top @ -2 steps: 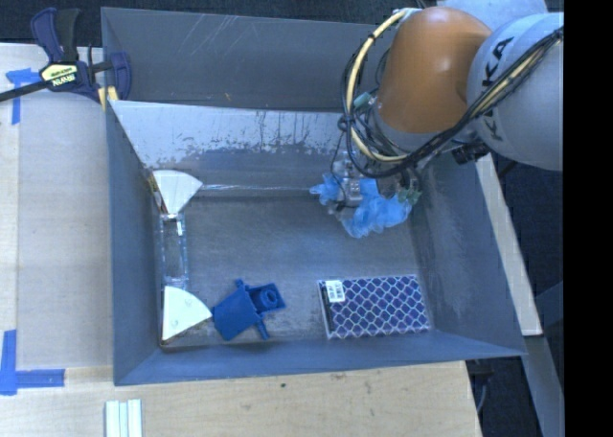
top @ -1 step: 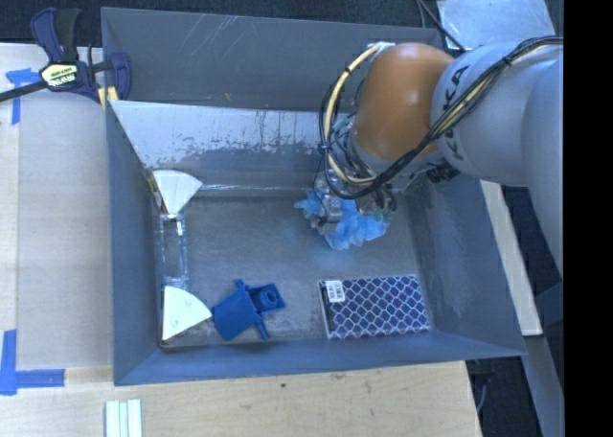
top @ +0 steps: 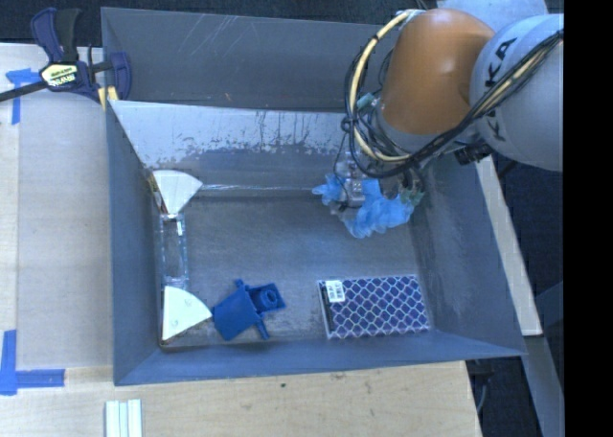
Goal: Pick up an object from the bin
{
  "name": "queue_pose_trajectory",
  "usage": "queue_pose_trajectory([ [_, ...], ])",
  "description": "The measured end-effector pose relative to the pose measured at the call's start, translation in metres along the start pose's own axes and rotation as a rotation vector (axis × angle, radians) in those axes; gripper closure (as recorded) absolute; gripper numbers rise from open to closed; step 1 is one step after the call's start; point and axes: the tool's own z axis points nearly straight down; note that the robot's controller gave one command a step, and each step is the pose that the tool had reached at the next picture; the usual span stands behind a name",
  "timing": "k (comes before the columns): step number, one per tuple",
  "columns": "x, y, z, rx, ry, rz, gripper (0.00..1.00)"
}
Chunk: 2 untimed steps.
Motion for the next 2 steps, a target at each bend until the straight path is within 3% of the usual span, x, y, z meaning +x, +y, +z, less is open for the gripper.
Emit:
queue_pose_trajectory([
  [1,-0.008,0.000,0.071,-0.001,-0.014,0.023,1.00],
  [2,-0.001,-0.011,-0.012,-0.001,-0.003,0.062,1.00],
])
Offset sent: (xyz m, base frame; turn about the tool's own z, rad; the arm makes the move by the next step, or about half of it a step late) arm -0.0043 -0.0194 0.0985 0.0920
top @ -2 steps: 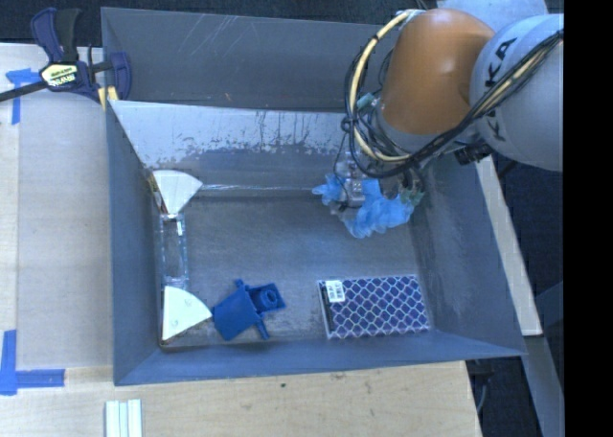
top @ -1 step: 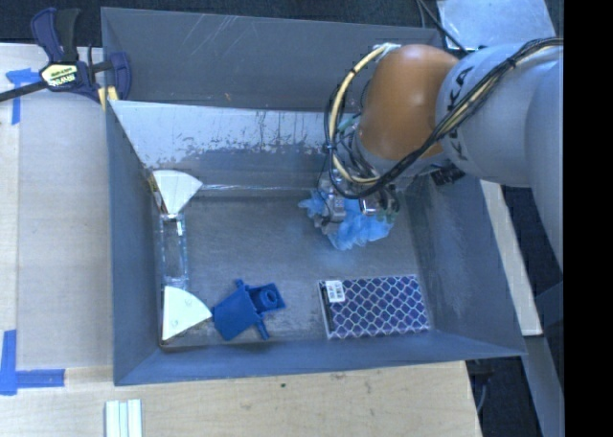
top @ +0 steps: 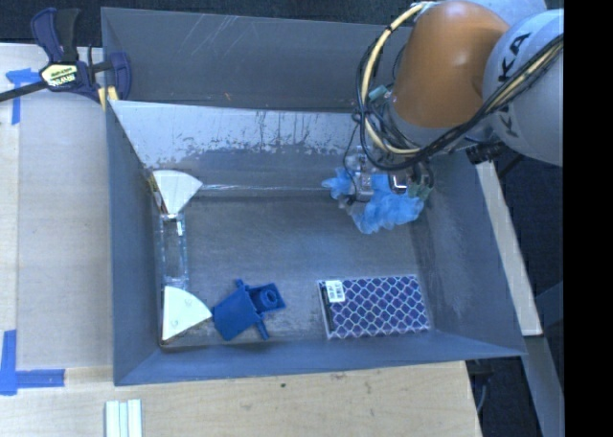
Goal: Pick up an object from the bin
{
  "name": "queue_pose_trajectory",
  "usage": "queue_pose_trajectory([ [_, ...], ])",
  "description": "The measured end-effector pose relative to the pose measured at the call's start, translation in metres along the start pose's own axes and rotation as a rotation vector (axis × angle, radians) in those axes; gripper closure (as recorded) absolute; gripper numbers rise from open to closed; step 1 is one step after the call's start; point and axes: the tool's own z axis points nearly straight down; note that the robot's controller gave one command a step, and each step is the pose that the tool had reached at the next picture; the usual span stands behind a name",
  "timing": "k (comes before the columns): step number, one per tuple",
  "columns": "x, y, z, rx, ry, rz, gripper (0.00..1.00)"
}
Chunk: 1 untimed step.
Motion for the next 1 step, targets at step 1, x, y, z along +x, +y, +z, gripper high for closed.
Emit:
queue_pose_trajectory([
  [1,-0.0034,-0.0029,0.0718,-0.001,-0.015,0.012,1.00],
])
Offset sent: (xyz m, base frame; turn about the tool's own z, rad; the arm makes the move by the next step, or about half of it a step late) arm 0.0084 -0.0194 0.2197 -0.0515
